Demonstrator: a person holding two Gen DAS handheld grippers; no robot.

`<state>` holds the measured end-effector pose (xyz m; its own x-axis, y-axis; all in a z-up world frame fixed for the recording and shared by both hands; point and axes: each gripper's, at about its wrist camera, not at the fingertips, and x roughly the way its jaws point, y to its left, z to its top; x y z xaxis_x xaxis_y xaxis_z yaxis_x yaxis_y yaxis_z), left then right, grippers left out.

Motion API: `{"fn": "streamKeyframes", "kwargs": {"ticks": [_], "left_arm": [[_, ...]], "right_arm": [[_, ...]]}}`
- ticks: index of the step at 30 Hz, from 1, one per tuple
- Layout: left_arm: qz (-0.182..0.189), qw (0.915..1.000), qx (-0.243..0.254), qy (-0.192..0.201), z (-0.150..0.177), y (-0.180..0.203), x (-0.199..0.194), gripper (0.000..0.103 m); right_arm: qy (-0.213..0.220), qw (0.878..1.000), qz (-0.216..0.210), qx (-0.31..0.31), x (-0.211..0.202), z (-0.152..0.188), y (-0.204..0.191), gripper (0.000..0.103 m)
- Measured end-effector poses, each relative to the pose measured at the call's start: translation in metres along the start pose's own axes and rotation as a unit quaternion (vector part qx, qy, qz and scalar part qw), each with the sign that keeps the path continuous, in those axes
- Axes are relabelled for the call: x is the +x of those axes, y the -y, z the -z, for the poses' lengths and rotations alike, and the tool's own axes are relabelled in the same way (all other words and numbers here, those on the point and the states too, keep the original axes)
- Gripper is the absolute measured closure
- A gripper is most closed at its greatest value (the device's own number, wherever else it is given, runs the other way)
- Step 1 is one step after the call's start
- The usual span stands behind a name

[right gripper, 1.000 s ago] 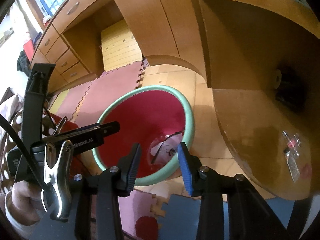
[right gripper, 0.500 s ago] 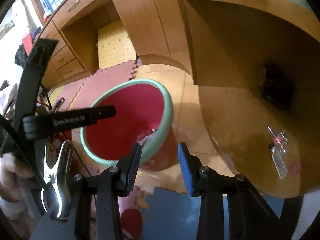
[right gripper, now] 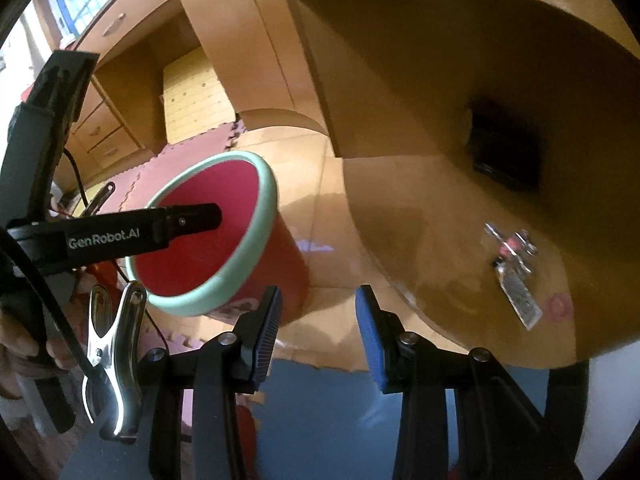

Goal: Collect trash
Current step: 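Move both tools back to the lower shelf, then grasp the clear red-label bottle with the left tool while the right grasps the silver tube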

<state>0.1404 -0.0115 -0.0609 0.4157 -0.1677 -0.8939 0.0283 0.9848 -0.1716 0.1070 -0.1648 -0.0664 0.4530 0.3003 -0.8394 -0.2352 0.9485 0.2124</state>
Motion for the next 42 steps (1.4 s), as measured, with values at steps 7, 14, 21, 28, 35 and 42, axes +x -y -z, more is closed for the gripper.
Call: {"fn": "streamKeyframes", "kwargs": {"ticks": [7, 14, 21, 28, 35, 42], "left_arm": [[0.013, 0.9998, 0.016, -0.005, -0.006, 0.04, 0.007, 0.051], [0.018, 0.9988, 0.029, -0.034, -0.005, 0.084, 0.034, 0.051], [0.022, 0.9982, 0.026, -0.049, -0.005, 0.126, 0.068, 0.05], [0.015, 0.9989, 0.007, -0.044, -0.002, 0.149, 0.109, 0.049], [0.019, 0.9975, 0.0, -0.069, -0.01, 0.179, 0.162, 0.049], [0.025, 0.9969, 0.003, -0.075, -0.028, 0.211, 0.209, 0.048]], "right_arm": [[-0.076, 0.997, 0.015, 0.018, -0.009, 0.013, 0.046, 0.064], [-0.143, 0.988, 0.048, -0.032, -0.006, 0.029, 0.092, 0.064], [-0.164, 0.979, 0.038, -0.118, -0.002, 0.04, 0.122, 0.064], [-0.133, 0.981, 0.033, -0.138, 0.015, 0.046, 0.156, 0.064], [-0.07, 0.991, 0.054, -0.096, 0.045, 0.065, 0.196, 0.062], [-0.012, 0.996, 0.059, -0.065, 0.057, 0.077, 0.211, 0.059]]}}
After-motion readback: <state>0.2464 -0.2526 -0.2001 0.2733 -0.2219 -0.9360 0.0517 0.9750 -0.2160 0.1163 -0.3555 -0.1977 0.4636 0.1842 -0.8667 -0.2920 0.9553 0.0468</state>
